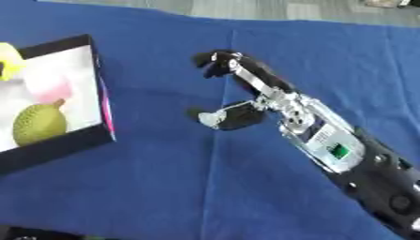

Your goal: Pick up the objects with one hand, pass them to the other hand, and then place them into the box on the other side of the table.

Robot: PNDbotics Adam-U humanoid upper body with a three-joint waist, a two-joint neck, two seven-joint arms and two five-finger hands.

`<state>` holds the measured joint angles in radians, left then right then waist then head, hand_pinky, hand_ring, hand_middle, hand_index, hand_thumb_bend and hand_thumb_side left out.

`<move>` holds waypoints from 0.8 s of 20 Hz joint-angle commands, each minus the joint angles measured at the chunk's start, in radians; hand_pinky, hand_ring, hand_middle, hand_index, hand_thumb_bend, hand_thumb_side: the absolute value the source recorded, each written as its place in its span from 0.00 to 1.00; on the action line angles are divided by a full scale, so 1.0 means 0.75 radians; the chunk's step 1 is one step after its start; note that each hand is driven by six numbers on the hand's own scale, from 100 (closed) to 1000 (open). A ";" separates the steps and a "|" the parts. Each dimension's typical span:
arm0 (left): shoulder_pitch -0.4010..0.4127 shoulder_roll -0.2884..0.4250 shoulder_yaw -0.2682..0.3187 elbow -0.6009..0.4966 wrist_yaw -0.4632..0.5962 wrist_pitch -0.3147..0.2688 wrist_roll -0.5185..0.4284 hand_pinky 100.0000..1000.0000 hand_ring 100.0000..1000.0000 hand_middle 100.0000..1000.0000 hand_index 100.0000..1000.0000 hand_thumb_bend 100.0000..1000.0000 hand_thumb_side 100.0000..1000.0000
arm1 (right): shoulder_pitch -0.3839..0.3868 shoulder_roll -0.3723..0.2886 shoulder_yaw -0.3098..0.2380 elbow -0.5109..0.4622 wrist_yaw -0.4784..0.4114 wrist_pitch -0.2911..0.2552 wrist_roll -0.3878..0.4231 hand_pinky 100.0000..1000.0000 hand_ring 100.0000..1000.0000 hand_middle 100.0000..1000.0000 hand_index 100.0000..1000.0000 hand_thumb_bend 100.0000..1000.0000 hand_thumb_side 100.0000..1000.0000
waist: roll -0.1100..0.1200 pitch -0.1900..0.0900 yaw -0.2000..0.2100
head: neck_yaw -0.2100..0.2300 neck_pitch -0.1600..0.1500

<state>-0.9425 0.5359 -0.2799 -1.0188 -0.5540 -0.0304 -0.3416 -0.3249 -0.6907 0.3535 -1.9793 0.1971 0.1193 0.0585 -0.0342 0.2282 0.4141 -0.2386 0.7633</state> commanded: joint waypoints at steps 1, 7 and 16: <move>-0.021 0.029 0.018 0.005 -0.039 -0.015 -0.037 1.00 0.69 0.56 0.68 0.04 0.11 | -0.009 -0.015 -0.009 -0.028 0.013 -0.002 0.006 0.77 0.73 0.77 0.87 0.35 0.22 | -0.010 -0.021 0.002 | 0.013 -0.009; -0.016 0.032 0.029 -0.001 -0.132 -0.062 -0.054 1.00 0.80 0.66 0.82 0.38 0.53 | -0.007 -0.015 -0.008 -0.028 0.017 -0.003 0.005 0.77 0.73 0.77 0.87 0.35 0.22 | -0.009 -0.023 0.000 | -0.004 -0.009; 0.004 0.033 0.067 -0.031 -0.115 -0.065 -0.033 1.00 0.79 0.66 0.81 0.12 0.50 | 0.000 -0.014 -0.014 -0.028 0.011 -0.012 -0.007 0.77 0.73 0.77 0.87 0.31 0.23 | -0.009 -0.028 -0.005 | -0.022 -0.007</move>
<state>-0.9252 0.5357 -0.2489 -1.0210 -0.6525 -0.0800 -0.3686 -0.3165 -0.6902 0.3534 -1.9793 0.2061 0.1154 0.0549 -0.0343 0.2281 0.4103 -0.2509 0.7629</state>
